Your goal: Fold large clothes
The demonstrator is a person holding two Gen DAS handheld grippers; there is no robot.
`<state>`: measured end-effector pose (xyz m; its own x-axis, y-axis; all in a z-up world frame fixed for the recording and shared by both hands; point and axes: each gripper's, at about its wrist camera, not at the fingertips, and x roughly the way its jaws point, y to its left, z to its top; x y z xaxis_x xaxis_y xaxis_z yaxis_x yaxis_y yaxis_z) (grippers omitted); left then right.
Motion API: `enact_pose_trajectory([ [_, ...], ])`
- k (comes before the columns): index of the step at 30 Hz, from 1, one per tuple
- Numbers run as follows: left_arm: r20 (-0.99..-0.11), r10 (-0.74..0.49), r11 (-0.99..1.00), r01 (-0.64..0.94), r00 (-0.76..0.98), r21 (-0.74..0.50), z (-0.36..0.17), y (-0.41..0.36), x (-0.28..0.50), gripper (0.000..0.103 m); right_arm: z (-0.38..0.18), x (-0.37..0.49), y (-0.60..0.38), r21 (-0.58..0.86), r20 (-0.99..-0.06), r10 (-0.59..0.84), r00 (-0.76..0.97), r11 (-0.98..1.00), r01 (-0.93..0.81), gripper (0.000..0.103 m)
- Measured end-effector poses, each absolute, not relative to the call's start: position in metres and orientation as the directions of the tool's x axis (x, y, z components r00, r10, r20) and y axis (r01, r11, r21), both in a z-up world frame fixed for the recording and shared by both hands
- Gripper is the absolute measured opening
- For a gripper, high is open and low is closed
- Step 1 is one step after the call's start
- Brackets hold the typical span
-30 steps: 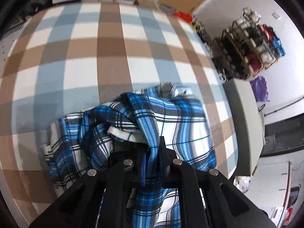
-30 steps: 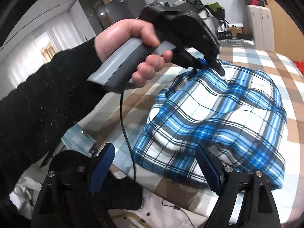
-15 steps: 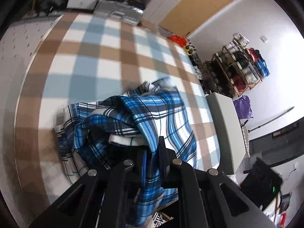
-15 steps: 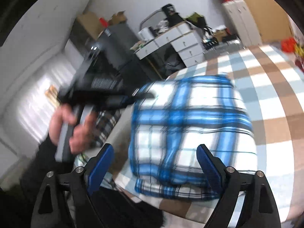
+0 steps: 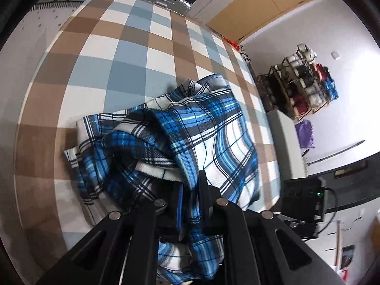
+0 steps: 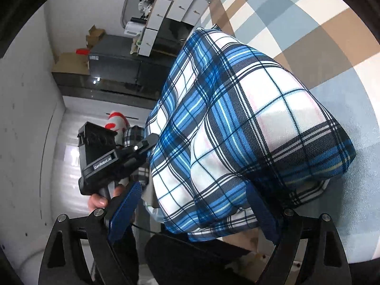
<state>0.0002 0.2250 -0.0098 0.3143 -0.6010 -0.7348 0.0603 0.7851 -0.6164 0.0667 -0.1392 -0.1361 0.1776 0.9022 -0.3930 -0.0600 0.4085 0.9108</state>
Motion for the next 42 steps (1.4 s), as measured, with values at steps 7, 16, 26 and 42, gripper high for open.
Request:
enact_pose_trajectory([
  [7,-0.736,-0.593,0.800,0.133,0.325,-0.585,0.018,0.208,-0.013,0.006,-0.139,0.064,-0.153,0.926,-0.368,0.912,0.183,0.378,-0.024,0.090],
  [16,-0.785,-0.567,0.819,0.069,0.249,-0.570,-0.015,0.211,-0.007,0.005,-0.148,0.064,-0.165,0.894,-0.446,0.880,0.165,0.445,0.042,0.091],
  [26,-0.801,-0.558,0.821,0.003,0.217,-0.571,-0.022,0.208,-0.022,0.079,-0.129,0.060,-0.175,0.796,-0.579,0.755,0.308,0.605,0.012,0.091],
  [42,-0.697,-0.696,0.710,0.021,0.173,-0.704,-0.042,0.192,-0.028,0.030,-0.136,0.056,-0.178,0.774,-0.582,0.705,0.404,0.633,0.010,0.029],
])
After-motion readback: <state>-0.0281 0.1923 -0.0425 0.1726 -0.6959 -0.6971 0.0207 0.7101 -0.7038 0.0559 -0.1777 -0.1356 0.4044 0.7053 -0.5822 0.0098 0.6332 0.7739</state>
